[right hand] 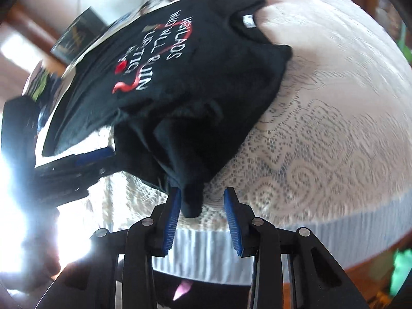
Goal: Fold clothes
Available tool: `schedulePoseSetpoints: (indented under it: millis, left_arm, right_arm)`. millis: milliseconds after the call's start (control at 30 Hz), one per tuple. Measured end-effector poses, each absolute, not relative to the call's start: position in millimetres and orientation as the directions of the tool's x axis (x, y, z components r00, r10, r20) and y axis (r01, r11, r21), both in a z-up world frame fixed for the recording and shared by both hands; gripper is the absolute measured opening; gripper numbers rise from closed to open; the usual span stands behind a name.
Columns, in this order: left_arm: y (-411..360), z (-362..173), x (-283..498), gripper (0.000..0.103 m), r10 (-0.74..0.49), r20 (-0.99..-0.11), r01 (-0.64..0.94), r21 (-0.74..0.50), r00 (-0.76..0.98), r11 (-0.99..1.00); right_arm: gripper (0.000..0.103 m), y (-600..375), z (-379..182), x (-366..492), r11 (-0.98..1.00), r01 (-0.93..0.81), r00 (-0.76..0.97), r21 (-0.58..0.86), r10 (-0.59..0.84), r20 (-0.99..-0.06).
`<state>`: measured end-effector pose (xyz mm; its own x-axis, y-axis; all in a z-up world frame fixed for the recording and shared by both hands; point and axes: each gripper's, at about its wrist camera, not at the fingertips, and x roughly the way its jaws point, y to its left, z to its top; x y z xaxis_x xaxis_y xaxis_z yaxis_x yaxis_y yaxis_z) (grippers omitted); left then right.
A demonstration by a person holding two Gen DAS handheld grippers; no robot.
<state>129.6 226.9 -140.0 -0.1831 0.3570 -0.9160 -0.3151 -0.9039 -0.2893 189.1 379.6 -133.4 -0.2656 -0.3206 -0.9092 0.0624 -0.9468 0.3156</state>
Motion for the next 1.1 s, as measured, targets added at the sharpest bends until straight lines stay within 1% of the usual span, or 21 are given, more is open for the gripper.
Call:
schedulePoseSetpoints:
  millis: [67,100,133,200,233,267,300,367,467,567,633,700,767,833,933,1000,1067,1100]
  left_arm:
    - [235.9,-140.8,133.9,0.058,0.346,-0.919,-0.295,-0.283,-0.19,-0.913]
    - [240.4,-141.2,136.1,0.054,0.34,-0.92,-0.285,-0.279,-0.193,-0.917]
    - [244.9,-141.6,138.2,0.028,0.335,-0.922,-0.275,-0.276,-0.196,-0.921]
    - [253.9,-142.3,142.5,0.011,0.324,-0.924,-0.254,-0.269,-0.202,-0.929]
    - [258.4,-142.7,144.6,0.007,0.318,-0.926,-0.244,-0.266,-0.205,-0.932]
    - [262.9,-143.1,146.7,0.006,0.312,-0.927,-0.234,-0.263,-0.208,-0.936]
    - [265.2,-138.8,148.6,0.006,0.314,-0.925,-0.235,-0.263,-0.215,-0.936]
    - [265.1,-120.7,150.0,0.006,0.333,-0.912,-0.257,-0.272,-0.238,-0.927]
    - [264.1,-95.7,136.9,0.006,0.36,-0.89,-0.276,-0.285,-0.279,-0.918]
    - [268.6,-88.2,106.5,0.006,0.362,-0.883,-0.29,-0.278,-0.299,-0.916]
    - [270.8,-90.9,80.4,0.006,0.367,-0.886,-0.284,-0.287,-0.284,-0.915]
    - [271.6,-95.3,56.4,0.007,0.371,-0.891,-0.277,-0.3,-0.26,-0.913]
    - [270.0,-98.4,43.0,0.007,0.372,-0.898,-0.277,-0.305,-0.236,-0.911]
    - [268.4,-101.6,29.6,0.008,0.372,-0.903,-0.278,-0.309,-0.213,-0.909]
    - [266.0,-106.3,9.6,0.008,0.373,-0.911,-0.279,-0.317,-0.177,-0.907]
    - [264.4,-109.5,-3.8,0.008,0.372,-0.915,-0.279,-0.321,-0.153,-0.905]
    - [262.8,-112.6,-17.2,0.008,0.372,-0.919,-0.28,-0.326,-0.129,-0.903]
    - [264.7,-112.7,-20.8,0.008,0.38,-0.917,-0.282,-0.335,-0.121,-0.899]
  right_arm:
    - [0.035,377.2,-137.7,187.8,-0.94,0.101,-0.257,0.326,-0.341,-0.904]
    - [0.035,375.7,-139.7,187.3,-0.936,0.119,-0.252,0.331,-0.351,-0.902]
    - [0.035,374.2,-141.7,186.7,-0.932,0.138,-0.248,0.337,-0.361,-0.899]
    - [0.034,369.8,-143.6,185.0,-0.922,0.181,-0.243,0.342,-0.379,-0.893]
    - [0.025,367.2,-142.7,184.8,-0.916,0.197,-0.239,0.348,-0.389,-0.889]
    - [0.01,364.9,-142.0,185.1,-0.91,0.209,-0.234,0.357,-0.401,-0.885]
    - [0.007,362.7,-141.2,185.3,-0.904,0.221,-0.228,0.367,-0.413,-0.881]
    - [0.005,361.5,-136.0,184.9,-0.887,0.233,-0.224,0.399,-0.448,-0.865]
    - [0.005,368.2,-118.9,181.8,-0.848,0.222,-0.236,0.481,-0.526,-0.817]
    - [0.005,384.0,-104.6,162.6,-0.818,0.165,-0.277,0.552,-0.575,-0.77]
    - [0.005,394.9,-97.9,141.5,-0.82,0.121,-0.324,0.56,-0.565,-0.759]
    - [0.009,403.5,-94.3,122.5,-0.82,0.06,-0.367,0.569,-0.548,-0.752]
    - [0.026,412.6,-92.6,104.4,-0.823,-0.02,-0.408,0.568,-0.512,-0.756]
    - [0.029,422.7,-87.4,92.4,-0.847,-0.08,-0.437,0.525,-0.444,-0.783]
    - [0.034,432.4,-87.9,87.9,-0.86,-0.153,-0.437,0.487,-0.383,-0.814]
    - [0.036,437.5,-88.9,93.6,-0.879,-0.162,-0.422,0.448,-0.348,-0.837]
    - [0.043,431.9,-90.4,97.0,-0.903,-0.147,-0.405,0.403,-0.316,-0.858]
    - [0.045,429.4,-90.8,98.7,-0.913,-0.131,-0.398,0.387,-0.309,-0.864]
